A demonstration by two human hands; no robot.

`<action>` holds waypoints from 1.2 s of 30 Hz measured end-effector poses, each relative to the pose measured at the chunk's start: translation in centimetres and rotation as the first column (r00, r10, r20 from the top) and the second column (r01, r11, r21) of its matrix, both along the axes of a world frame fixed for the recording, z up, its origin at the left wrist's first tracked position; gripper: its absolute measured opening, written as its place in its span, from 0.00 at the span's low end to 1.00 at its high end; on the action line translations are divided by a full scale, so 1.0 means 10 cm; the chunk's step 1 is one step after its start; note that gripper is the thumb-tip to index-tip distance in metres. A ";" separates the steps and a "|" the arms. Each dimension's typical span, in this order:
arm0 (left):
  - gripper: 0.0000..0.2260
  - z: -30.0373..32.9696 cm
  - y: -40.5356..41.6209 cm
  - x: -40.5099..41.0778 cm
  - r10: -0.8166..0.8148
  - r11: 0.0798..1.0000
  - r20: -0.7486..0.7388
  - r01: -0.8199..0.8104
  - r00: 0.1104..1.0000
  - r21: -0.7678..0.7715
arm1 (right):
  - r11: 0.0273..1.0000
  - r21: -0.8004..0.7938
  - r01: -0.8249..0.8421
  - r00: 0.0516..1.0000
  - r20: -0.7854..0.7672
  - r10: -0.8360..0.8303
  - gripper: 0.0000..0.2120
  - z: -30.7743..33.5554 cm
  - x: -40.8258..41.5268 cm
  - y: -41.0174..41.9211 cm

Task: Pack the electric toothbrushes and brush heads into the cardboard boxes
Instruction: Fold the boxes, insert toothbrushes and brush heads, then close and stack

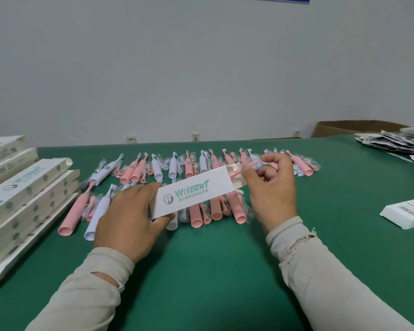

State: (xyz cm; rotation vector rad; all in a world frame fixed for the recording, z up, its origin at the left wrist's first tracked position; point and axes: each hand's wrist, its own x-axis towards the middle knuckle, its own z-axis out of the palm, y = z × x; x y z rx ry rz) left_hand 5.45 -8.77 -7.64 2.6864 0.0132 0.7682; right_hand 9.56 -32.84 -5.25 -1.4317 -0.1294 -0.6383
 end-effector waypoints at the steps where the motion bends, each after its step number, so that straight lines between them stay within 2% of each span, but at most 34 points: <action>1: 0.28 0.00 0.00 0.00 -0.003 1.000 0.001 0.003 1.000 -0.001 | 1.000 -0.014 0.004 1.000 -0.004 -0.005 0.14 0.00 0.00 0.00; 7: 0.28 0.01 -0.01 -0.01 -0.019 1.000 0.004 0.019 1.000 -0.005 | 0.995 0.035 -0.095 0.994 -0.046 0.096 0.08 -0.02 -0.01 0.06; 9: 0.29 0.01 -0.02 -0.01 -0.022 1.000 0.000 0.022 1.000 0.000 | 0.997 -0.053 -0.060 0.998 -0.031 0.058 0.05 -0.05 -0.01 0.08; 11: 0.28 0.01 -0.02 -0.01 -0.030 1.000 0.004 0.030 1.000 -0.010 | 0.989 -0.141 -0.055 0.998 -0.034 0.051 0.08 -0.06 -0.03 0.10; 14: 0.27 0.01 -0.01 -0.01 -0.051 0.998 0.012 0.051 0.999 -0.035 | 0.904 -0.337 -0.261 0.965 -0.105 0.240 0.16 -0.02 -0.10 0.14; 16: 0.28 0.00 0.00 0.00 -0.051 0.998 0.006 0.051 0.999 -0.038 | 0.843 -0.358 -0.402 0.916 -0.167 0.366 0.17 0.00 -0.11 0.13; 18: 0.27 0.00 0.02 0.00 -0.037 0.998 -0.006 0.037 0.999 -0.047 | 0.846 -0.368 -0.387 0.922 -0.160 0.352 0.17 0.00 -0.08 0.04; 20: 0.27 0.00 0.04 0.00 -0.035 0.998 -0.011 0.034 0.999 -0.059 | 0.859 -0.429 -0.279 0.960 -0.111 0.256 0.14 0.01 -0.04 -0.10; 21: 0.27 0.00 0.04 0.00 -0.033 0.998 -0.014 0.032 0.999 -0.059 | 0.829 -0.504 -0.241 0.970 -0.089 0.228 0.19 0.02 -0.03 -0.17; 23: 0.27 0.00 0.04 0.00 -0.025 0.999 -0.017 0.024 1.000 -0.047 | 0.706 -0.672 -0.222 0.971 -0.091 0.220 0.31 0.03 -0.02 -0.26; 24: 0.27 0.01 0.05 0.00 -0.024 0.999 -0.016 0.023 1.000 -0.042 | 0.658 -0.715 -0.235 0.968 -0.108 0.228 0.34 0.03 -0.02 -0.27; 26: 0.27 0.01 0.05 0.00 -0.018 0.999 -0.017 0.018 1.000 -0.040 | 0.629 -0.734 -0.256 0.962 -0.127 0.243 0.35 0.01 0.00 -0.27; 36: 0.28 0.00 0.05 0.00 -0.034 0.999 -0.019 0.034 0.999 -0.020 | 0.728 -0.659 -0.192 0.973 -0.030 0.229 0.14 0.00 0.00 -0.25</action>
